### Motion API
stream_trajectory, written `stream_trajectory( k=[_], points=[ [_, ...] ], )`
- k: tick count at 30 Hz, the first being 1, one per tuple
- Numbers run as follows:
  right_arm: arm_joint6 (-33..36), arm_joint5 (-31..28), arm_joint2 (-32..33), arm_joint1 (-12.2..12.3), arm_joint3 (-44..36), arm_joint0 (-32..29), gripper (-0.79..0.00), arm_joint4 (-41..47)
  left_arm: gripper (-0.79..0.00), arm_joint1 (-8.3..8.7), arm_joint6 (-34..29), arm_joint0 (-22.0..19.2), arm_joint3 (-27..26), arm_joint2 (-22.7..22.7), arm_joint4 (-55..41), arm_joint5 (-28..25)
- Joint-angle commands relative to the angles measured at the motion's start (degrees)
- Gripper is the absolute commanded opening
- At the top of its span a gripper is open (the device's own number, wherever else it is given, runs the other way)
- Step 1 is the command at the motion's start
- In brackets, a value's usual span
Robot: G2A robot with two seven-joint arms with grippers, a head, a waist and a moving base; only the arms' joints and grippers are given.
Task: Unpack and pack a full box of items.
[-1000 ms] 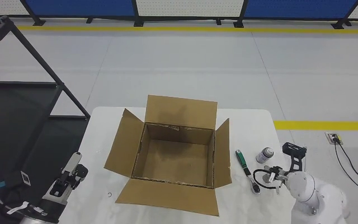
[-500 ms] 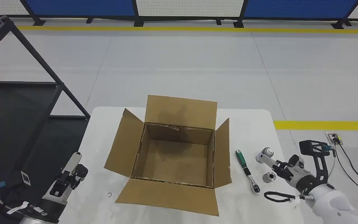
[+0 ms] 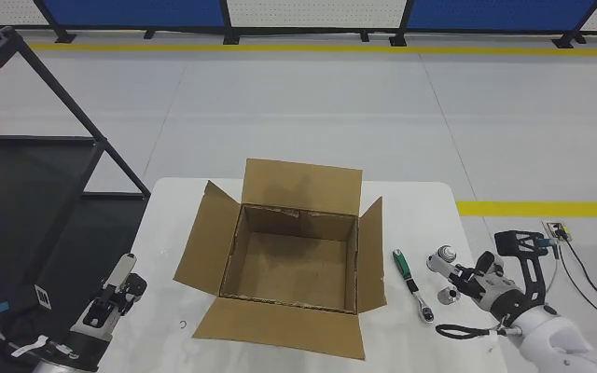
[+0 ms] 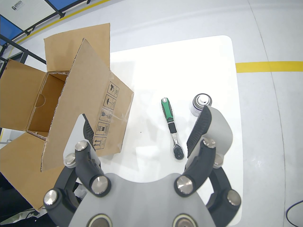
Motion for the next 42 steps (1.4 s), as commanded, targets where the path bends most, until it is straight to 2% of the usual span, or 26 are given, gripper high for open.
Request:
stream_trajectory(
  k=[1,6,13,15,19,30,42],
  points=[
    [0.00,0.00,0.00,0.00,0.00,0.00,0.000,0.01,0.000,0.00,0.00,0.00,0.00,0.00,0.00,0.00],
    [-3.32,-2.73,-0.02,0.26,-0.46,-2.91,0.000,5.41,0.000,0.00,0.00,0.00,0.00,0.00,0.00,0.00],
    [0.37,-13.43,1.99,1.58,-1.77,-7.31,0.000,18.10,0.000,0.03,0.39,-0.42,0.51,0.85,0.47,-0.54],
    [1.85,-17.68,1.95,2.12,-1.77,-7.99,0.000,19.31,0.000,0.00,0.81,-0.35,0.65,0.95,0.31,-0.60],
    [0.68,-20.97,1.13,2.87,-1.77,-8.92,0.000,16.49,0.000,-0.06,1.46,0.02,0.91,1.02,0.02,-1.02],
    [-4.36,-22.14,-6.34,4.20,-1.77,-11.06,0.000,9.38,0.000,-0.20,2.50,1.24,0.80,1.04,-0.10,-1.74],
    [-8.13,-16.97,-10.45,5.37,-1.77,-10.97,0.000,4.84,0.000,-0.34,3.16,2.53,0.68,0.58,-0.40,-2.82]
  ],
)
